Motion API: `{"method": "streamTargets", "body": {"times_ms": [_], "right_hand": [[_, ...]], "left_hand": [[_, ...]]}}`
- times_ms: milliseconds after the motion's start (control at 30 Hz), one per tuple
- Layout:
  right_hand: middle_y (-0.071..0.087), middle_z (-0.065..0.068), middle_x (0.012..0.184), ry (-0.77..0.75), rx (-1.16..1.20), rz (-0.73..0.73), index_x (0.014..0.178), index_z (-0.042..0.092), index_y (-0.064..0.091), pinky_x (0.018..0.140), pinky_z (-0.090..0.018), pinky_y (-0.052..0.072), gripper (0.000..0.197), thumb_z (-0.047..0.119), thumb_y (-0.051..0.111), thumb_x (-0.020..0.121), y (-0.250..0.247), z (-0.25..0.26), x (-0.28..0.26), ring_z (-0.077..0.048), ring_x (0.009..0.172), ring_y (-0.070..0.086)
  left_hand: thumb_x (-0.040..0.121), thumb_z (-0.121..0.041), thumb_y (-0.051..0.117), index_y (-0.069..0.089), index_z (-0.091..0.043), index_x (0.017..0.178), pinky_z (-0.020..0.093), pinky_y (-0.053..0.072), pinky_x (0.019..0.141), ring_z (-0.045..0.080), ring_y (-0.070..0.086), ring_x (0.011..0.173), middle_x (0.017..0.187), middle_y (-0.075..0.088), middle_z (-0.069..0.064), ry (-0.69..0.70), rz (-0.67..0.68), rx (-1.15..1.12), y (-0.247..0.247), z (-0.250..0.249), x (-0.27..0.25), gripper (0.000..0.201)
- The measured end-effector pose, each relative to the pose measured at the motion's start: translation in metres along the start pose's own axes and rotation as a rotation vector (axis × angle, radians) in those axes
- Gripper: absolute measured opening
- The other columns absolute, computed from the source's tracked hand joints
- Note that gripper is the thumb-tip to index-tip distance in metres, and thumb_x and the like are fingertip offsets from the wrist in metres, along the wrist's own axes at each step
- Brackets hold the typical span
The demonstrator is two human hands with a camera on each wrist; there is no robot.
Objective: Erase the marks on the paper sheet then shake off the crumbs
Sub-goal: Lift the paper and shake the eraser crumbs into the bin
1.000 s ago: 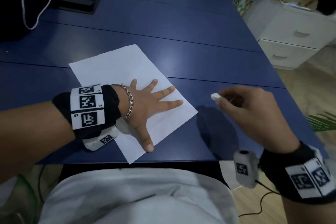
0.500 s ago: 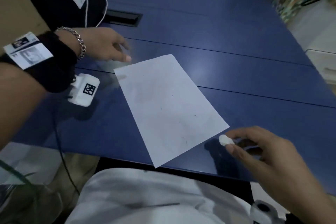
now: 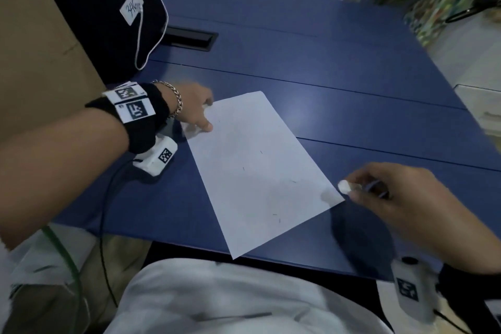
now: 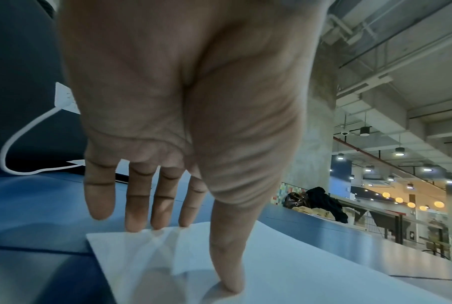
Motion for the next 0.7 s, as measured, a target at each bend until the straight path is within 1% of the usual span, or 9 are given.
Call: {"method": "streamTargets", "body": {"times_ms": [67,167,233,333,400,467,567,633,700], "right_hand": [[0.072,0.027,0.087,0.032,-0.03,0.031,0.089,0.044,0.07,0.07,-0.022,0.052,0.006,0.042,0.072,0.094,-0.008,-0.015,0.001,0.007,0.081,0.066],[0.069,0.034,0.092,0.038,-0.045,0.05,0.089,0.043,0.072,0.07,-0.02,0.05,0.006,0.042,0.072,0.094,-0.008,-0.025,-0.001,0.011,0.088,0.064],[0.071,0.028,0.086,0.036,-0.055,0.027,0.087,0.04,0.072,0.069,-0.019,0.049,0.01,0.046,0.07,0.095,-0.004,-0.027,0.003,0.013,0.089,0.063],[0.072,0.02,0.083,0.068,-0.064,0.02,0.086,0.037,0.071,0.069,-0.022,0.051,0.017,0.051,0.068,0.096,0.003,-0.026,0.009,0.007,0.081,0.065],[0.072,0.017,0.083,0.068,-0.062,0.059,0.084,0.034,0.07,0.071,-0.025,0.054,0.019,0.05,0.069,0.096,0.011,-0.022,0.01,0.003,0.082,0.065],[0.072,0.016,0.084,0.068,-0.067,0.056,0.084,0.033,0.07,0.072,-0.026,0.054,0.02,0.049,0.068,0.096,0.014,-0.02,0.013,0.001,0.083,0.065],[0.071,0.014,0.087,0.134,-0.107,-0.013,0.091,0.03,0.071,0.074,-0.033,0.054,0.019,0.047,0.066,0.098,0.003,-0.031,0.019,-0.009,0.088,0.066],[0.071,0.01,0.087,0.197,-0.118,-0.016,0.093,0.027,0.071,0.078,-0.04,0.057,0.019,0.044,0.067,0.099,-0.001,-0.039,0.021,-0.016,0.089,0.067],[0.07,0.006,0.09,0.236,-0.141,0.025,0.094,0.025,0.071,0.08,-0.042,0.057,0.016,0.04,0.067,0.099,0.003,-0.041,0.018,-0.02,0.089,0.066]], "left_hand": [[0.078,-0.039,0.09,0.054,-0.021,0.132,0.039,0.049,0.097,0.025,0.058,0.104,0.114,0.057,-0.001,0.01,0.034,-0.044,-0.002,-0.003,0.004,0.068],[0.073,-0.027,0.094,0.053,-0.026,0.127,0.041,0.051,0.097,0.025,0.061,0.1,0.105,0.058,-0.004,0.032,0.086,-0.107,-0.005,-0.008,0.011,0.068],[0.074,-0.021,0.093,0.055,-0.026,0.128,0.037,0.05,0.092,0.024,0.06,0.099,0.102,0.058,-0.006,0.077,0.092,-0.124,-0.006,-0.013,0.014,0.067],[0.076,-0.017,0.091,0.058,-0.026,0.131,0.035,0.051,0.089,0.024,0.063,0.1,0.105,0.061,-0.003,0.156,0.08,-0.114,-0.006,-0.027,0.016,0.064],[0.078,-0.02,0.089,0.059,-0.028,0.129,0.034,0.051,0.09,0.023,0.062,0.102,0.109,0.061,-0.003,0.184,0.058,-0.097,-0.008,-0.034,0.017,0.06],[0.081,-0.028,0.086,0.06,-0.028,0.127,0.033,0.048,0.09,0.022,0.059,0.102,0.117,0.062,-0.002,0.153,-0.02,-0.09,-0.014,-0.034,0.019,0.053],[0.089,-0.033,0.079,0.061,-0.015,0.134,0.035,0.046,0.097,0.028,0.059,0.115,0.131,0.064,0.007,0.013,-0.157,-0.123,-0.024,-0.022,0.023,0.052],[0.091,-0.037,0.078,0.06,-0.011,0.136,0.037,0.046,0.1,0.031,0.059,0.121,0.135,0.063,0.008,-0.06,-0.141,-0.164,-0.023,-0.012,0.029,0.055],[0.089,-0.043,0.079,0.062,-0.011,0.132,0.038,0.048,0.1,0.029,0.06,0.116,0.131,0.063,0.006,-0.083,-0.084,-0.2,-0.017,-0.007,0.034,0.056]]}}
Point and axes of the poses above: each hand's wrist, its own x-axis towards the middle knuckle, its own y-axis out of the palm, z = x × y, the point moved 5 cm from there along x, towards the middle knuckle
